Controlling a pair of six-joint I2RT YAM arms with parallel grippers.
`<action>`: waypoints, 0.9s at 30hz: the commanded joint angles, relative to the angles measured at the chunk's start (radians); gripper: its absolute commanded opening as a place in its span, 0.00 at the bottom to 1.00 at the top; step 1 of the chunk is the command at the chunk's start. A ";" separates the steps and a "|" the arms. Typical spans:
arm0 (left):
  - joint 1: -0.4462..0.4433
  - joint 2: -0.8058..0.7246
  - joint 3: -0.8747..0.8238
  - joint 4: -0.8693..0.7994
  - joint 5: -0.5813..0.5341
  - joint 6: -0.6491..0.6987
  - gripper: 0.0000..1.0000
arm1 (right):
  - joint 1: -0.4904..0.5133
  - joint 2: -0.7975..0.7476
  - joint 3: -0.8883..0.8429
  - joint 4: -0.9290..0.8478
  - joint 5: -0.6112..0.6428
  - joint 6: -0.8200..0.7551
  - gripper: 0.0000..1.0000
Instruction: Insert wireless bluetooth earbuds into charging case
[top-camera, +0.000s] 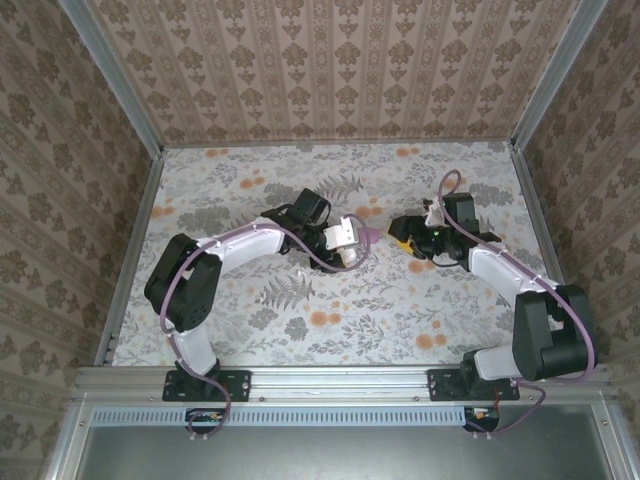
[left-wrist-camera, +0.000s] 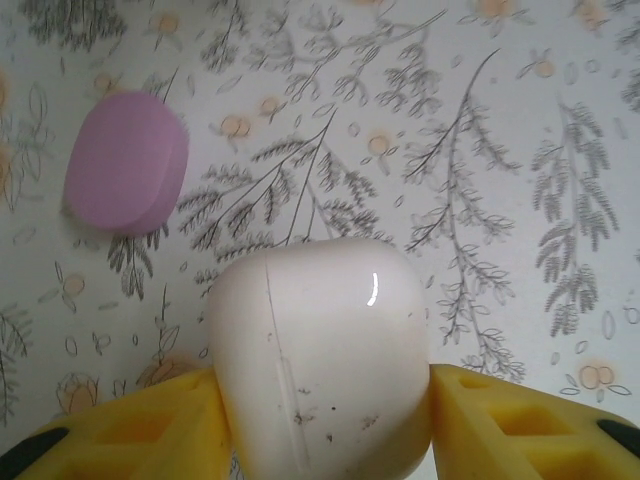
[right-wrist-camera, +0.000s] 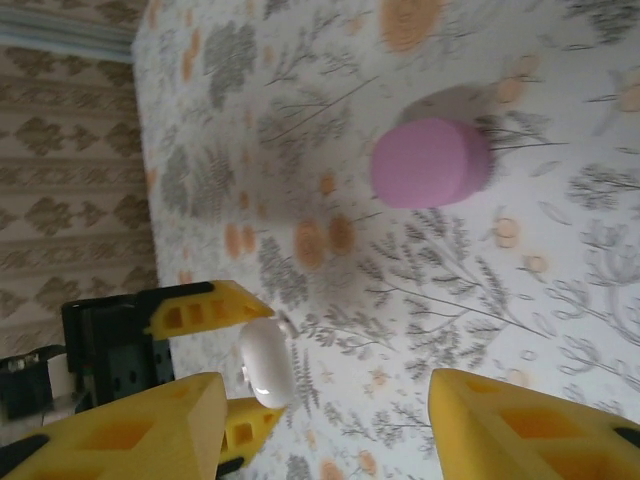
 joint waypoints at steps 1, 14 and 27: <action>-0.013 -0.059 -0.006 0.009 0.087 0.105 0.52 | 0.011 0.042 -0.003 0.097 -0.114 -0.026 0.55; -0.035 -0.055 0.048 -0.053 0.023 0.133 0.50 | 0.117 0.184 0.132 -0.022 -0.224 -0.140 0.55; -0.035 -0.056 0.050 -0.058 0.029 0.128 0.50 | 0.185 0.281 0.200 -0.083 -0.314 -0.206 0.48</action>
